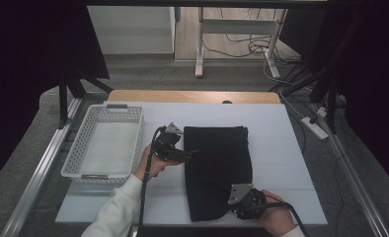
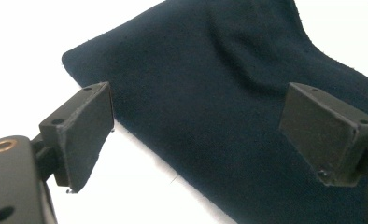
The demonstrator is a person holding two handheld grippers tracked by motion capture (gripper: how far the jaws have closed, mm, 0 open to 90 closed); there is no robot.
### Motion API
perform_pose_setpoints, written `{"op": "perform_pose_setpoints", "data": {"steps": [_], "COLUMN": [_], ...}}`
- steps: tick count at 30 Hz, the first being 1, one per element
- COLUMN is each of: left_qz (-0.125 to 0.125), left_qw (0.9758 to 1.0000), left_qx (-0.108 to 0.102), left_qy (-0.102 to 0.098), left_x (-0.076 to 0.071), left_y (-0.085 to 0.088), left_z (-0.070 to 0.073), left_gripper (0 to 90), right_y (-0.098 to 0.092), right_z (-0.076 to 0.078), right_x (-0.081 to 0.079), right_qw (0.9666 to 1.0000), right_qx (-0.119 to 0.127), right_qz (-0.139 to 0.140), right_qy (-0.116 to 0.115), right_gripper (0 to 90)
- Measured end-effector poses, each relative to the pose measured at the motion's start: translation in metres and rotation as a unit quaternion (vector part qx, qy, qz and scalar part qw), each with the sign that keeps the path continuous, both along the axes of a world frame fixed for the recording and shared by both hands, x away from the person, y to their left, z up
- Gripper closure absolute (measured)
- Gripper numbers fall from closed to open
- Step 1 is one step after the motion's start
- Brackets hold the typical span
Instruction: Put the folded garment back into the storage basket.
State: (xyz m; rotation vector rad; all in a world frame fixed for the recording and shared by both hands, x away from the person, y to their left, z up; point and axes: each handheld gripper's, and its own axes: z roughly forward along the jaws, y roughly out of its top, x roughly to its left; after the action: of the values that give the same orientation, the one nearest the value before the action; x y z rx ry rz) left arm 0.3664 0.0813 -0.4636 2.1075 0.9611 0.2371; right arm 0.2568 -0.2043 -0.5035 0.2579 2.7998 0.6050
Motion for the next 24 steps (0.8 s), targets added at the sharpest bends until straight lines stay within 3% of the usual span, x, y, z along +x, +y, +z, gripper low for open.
{"op": "perform_pose_setpoints", "data": {"steps": [4,5,10,14,15,16,18,24], "left_qz": [0.0,0.0,0.002,0.003,0.004,0.004,0.004,0.004], "left_qw": [1.0,1.0,1.0,1.0,1.0,1.0,1.0,0.9999], "left_qx": [-0.001,-0.001,-0.002,-0.003,-0.002,-0.003,-0.005,-0.012], "left_qy": [-0.001,-0.001,0.0,0.001,0.002,0.003,0.003,0.008], "left_x": [0.0,0.0,0.001,0.002,0.002,0.002,0.002,0.004], "left_y": [0.0,0.0,0.002,0.002,0.002,0.003,0.003,0.004], "left_z": [0.0,0.0,0.0,-0.001,-0.001,-0.001,-0.001,-0.002], "left_gripper": [11.1,11.1,11.1,11.1,11.1,11.1,11.1,11.1], "right_y": [0.0,-0.002,-0.007,-0.014,-0.014,-0.018,-0.021,-0.024], "right_z": [-0.001,-0.001,0.002,0.004,0.004,0.007,0.01,0.021], "right_x": [0.0,0.001,0.005,0.009,0.009,0.01,0.01,0.003], "right_qw": [0.9999,0.9997,0.9985,0.994,0.994,0.99,0.9868,0.9818], "right_qx": [0.002,0.012,0.041,0.093,0.093,0.12,0.141,0.173], "right_qz": [-0.007,-0.02,-0.033,-0.044,-0.044,-0.054,-0.057,-0.056], "right_qy": [-0.012,-0.006,0.012,0.037,0.037,0.049,0.055,0.055], "right_gripper": [72.6,74.5,76.5,77.1,77.1,77.3,77.5,77.8]}}
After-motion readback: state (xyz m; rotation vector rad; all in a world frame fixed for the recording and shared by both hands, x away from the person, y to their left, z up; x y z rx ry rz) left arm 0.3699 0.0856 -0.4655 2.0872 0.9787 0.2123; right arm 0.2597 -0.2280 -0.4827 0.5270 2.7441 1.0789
